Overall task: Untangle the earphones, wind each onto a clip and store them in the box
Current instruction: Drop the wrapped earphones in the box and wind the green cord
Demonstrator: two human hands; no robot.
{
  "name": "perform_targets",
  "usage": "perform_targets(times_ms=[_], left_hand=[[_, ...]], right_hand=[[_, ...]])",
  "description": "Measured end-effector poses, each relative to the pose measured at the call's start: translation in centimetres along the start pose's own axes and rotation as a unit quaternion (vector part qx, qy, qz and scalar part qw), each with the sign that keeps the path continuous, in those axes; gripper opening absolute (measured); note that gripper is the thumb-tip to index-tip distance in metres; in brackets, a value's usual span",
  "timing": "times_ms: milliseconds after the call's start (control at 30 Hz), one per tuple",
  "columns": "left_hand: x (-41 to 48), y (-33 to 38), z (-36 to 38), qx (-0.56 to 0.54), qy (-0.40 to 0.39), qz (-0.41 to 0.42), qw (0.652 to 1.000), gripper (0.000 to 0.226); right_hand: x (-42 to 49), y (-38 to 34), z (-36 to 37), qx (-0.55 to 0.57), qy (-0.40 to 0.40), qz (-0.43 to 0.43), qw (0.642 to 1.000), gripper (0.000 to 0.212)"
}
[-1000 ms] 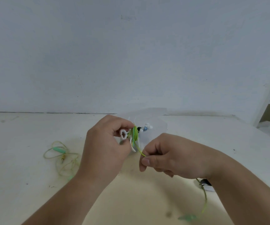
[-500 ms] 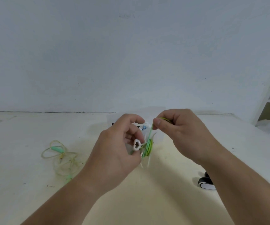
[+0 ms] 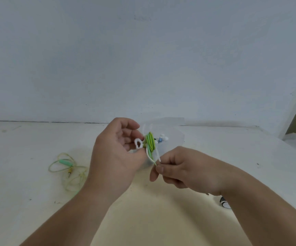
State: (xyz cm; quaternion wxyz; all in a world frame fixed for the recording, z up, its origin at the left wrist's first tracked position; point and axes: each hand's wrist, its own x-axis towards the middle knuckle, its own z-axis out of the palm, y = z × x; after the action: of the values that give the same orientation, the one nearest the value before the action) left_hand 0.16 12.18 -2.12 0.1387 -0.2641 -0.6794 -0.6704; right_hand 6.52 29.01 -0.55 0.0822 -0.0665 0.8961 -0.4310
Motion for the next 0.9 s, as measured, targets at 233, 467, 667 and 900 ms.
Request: perform_targets(times_ms=[233,467,667,900], left_hand=[[-0.3,-0.3,0.0,0.181,-0.033,0.07,0.98,0.047],[-0.9,-0.1,0.2,0.211,-0.131,0.088,0.965,0.051],[-1.1,0.5,0.4,0.112,-0.151,0.055,0.981,0.046],[-1.0,0.9,0.6,-0.01,-0.168,0.014,0.986,0.043]], right_hand=[[-0.7,-0.5,-0.6,0.001,0.012,-0.033,0.999,0.026],[-0.8,-0.8,-1.4,-0.007,0.172,-0.067,0.983,0.034],[-0.4,-0.5,-1.6,-0.029,0.271,-0.056,0.961,0.038],[0.0,0.1,-1.5,0.035,0.274,-0.029,0.961,0.041]])
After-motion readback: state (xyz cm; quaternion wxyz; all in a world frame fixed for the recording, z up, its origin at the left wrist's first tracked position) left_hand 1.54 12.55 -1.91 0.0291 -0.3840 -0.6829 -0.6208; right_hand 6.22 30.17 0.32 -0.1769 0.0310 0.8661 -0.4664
